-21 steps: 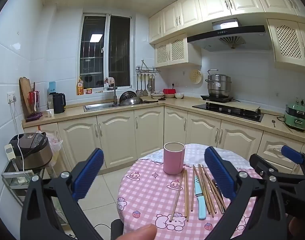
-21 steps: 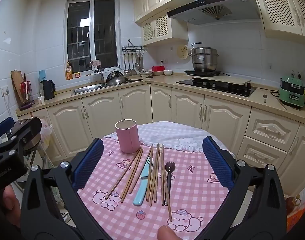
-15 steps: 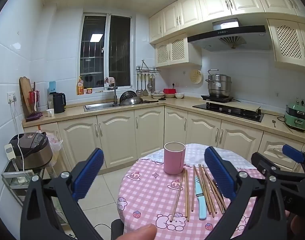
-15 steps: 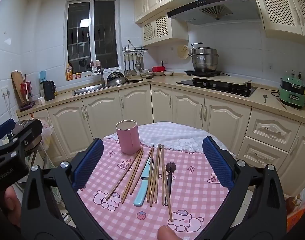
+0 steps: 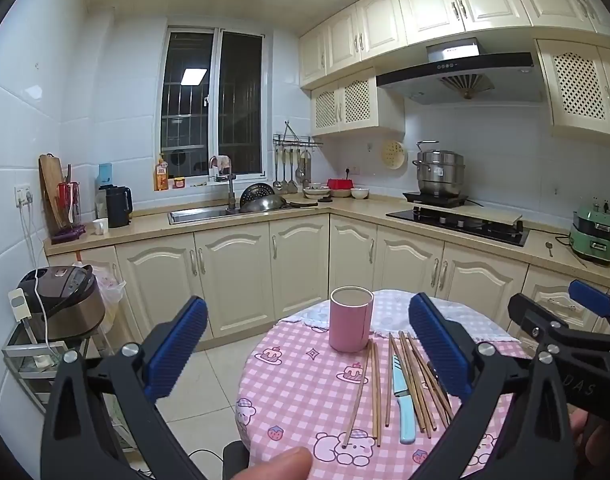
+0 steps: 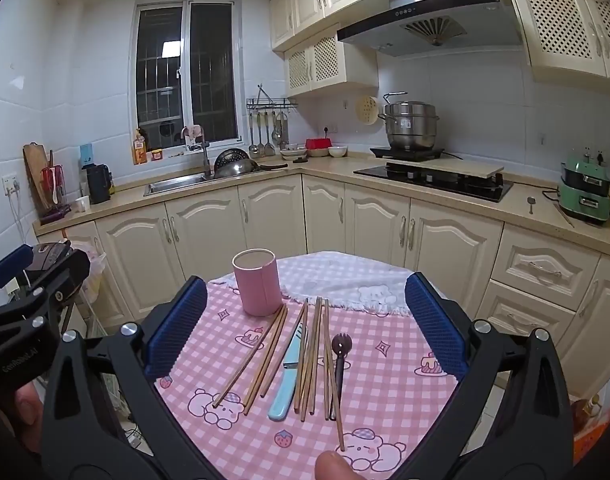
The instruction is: Organize utensils
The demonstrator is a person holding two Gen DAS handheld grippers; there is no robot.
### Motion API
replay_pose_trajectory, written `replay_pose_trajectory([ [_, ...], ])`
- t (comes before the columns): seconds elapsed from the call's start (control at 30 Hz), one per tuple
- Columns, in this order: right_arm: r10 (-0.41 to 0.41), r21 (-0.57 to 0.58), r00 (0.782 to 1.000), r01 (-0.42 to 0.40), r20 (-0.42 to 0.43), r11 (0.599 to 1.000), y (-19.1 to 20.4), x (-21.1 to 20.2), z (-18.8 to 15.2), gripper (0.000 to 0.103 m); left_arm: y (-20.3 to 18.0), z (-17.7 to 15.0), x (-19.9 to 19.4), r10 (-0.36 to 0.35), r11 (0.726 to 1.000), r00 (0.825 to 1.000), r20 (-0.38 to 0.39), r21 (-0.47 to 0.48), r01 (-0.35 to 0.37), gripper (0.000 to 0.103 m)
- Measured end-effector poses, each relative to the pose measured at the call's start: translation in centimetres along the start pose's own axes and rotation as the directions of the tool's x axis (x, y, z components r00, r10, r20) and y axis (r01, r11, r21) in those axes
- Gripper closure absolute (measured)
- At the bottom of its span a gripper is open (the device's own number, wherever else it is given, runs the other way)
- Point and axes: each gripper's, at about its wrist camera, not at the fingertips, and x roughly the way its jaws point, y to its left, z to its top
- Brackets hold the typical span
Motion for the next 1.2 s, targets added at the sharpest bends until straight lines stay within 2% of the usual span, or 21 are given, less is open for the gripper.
replay_pose_trajectory([
  [0.87, 0.008, -0.014, 1.0, -0.008, 0.019, 1.0, 0.4, 0.0, 0.7, 0.006, -0.5, 0.6, 0.3, -0.007, 1.0, 1.0, 0.012, 0.007, 0.006, 0.004],
  [1.2, -0.001, -0.022, 1.0, 0.001, 0.003, 1.0, 0.6, 1.0, 0.8, 0.006, -0.2, 0.3, 1.7, -0.007, 1.0, 1.0, -0.015, 0.009, 0.007, 0.004],
])
